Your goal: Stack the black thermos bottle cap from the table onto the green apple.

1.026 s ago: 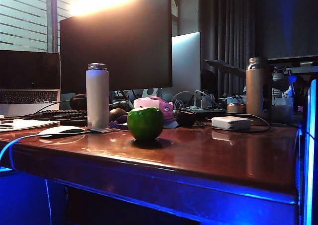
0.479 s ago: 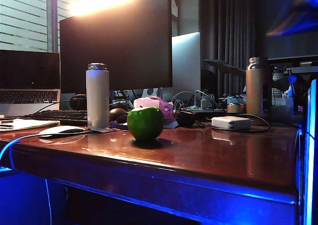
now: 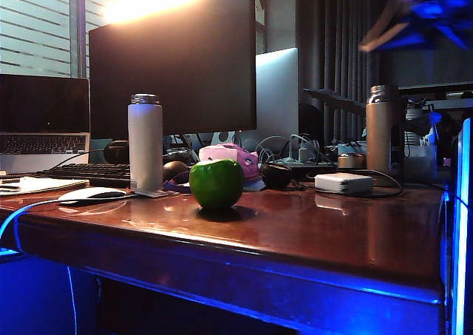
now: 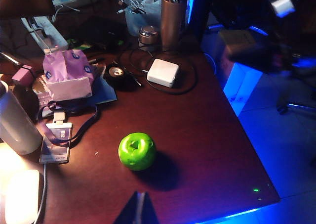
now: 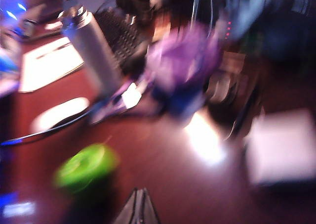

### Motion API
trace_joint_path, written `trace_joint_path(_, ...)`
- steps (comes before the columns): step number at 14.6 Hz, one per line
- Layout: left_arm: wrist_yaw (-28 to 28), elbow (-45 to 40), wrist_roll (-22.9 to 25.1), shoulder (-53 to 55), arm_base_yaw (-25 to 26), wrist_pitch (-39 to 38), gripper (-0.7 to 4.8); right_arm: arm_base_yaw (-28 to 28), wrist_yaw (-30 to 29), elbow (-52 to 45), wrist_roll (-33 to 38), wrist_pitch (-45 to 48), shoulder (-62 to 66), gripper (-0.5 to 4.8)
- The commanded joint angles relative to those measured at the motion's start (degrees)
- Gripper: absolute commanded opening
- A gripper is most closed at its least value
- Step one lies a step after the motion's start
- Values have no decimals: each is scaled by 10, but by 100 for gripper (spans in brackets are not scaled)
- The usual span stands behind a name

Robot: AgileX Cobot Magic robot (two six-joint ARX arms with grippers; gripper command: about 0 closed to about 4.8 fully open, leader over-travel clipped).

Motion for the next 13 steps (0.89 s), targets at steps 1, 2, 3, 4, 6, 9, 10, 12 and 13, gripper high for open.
trace_joint_path(1, 3, 1, 2, -1, 0, 2, -3, 28, 63, 77, -70, 15, 75, -5)
trace_joint_path(2, 3, 1, 2, -1, 0, 2, -3, 36, 63, 120, -70, 12, 118, -5)
trace_joint_path(3, 3, 1, 2, -1, 0, 2, -3, 45, 66, 155, -70, 12, 152, -5)
trace_joint_path(4, 3, 1, 2, -1, 0, 2, -3, 50, 71, 199, -74, 14, 196, -5)
trace_joint_path(6, 3, 1, 2, -1, 0, 2, -3, 60, 78, 281, -114, 19, 281, -5)
trace_joint_path(9, 3, 1, 2, -1, 0, 2, -3, 64, 109, 407, -141, 33, 436, -5)
trace_joint_path(10, 3, 1, 2, -1, 0, 2, -3, 64, 111, 426, -150, 41, 468, -5)
trace_joint_path(12, 3, 1, 2, -1, 0, 2, -3, 64, 113, 447, -154, 87, 523, -5)
trace_joint_path(13, 3, 1, 2, -1, 0, 2, -3, 66, 117, 447, -154, 122, 542, -5)
